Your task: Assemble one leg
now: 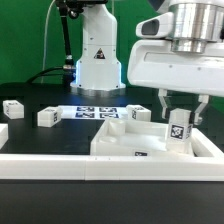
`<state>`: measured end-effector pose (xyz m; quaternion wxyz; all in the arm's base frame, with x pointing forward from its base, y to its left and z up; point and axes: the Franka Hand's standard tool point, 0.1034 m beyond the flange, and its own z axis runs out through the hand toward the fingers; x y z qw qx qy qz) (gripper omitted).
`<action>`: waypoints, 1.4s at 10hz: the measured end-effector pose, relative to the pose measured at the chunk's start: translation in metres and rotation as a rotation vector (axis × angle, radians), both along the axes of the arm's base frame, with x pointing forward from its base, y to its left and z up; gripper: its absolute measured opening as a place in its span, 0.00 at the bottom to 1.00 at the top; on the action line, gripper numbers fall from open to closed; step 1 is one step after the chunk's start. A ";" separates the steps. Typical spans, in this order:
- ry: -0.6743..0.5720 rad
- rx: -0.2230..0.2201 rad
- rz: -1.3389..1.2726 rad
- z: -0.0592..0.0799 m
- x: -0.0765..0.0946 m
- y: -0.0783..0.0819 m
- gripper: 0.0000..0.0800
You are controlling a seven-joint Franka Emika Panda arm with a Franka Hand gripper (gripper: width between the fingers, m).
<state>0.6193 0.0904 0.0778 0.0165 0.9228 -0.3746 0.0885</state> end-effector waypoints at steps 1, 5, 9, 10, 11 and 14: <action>-0.002 -0.004 -0.030 0.000 -0.001 -0.002 0.39; -0.006 -0.004 -0.174 0.000 -0.004 -0.015 0.39; -0.005 -0.003 -0.171 0.000 -0.004 -0.015 0.76; -0.005 -0.003 -0.170 0.000 -0.004 -0.015 0.76; -0.005 -0.003 -0.170 0.000 -0.004 -0.015 0.80; -0.005 -0.003 -0.170 0.000 -0.004 -0.015 0.81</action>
Offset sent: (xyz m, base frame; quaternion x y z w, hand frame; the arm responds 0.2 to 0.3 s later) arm 0.0000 0.0002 -0.0016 -0.0026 0.0038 0.2072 0.9783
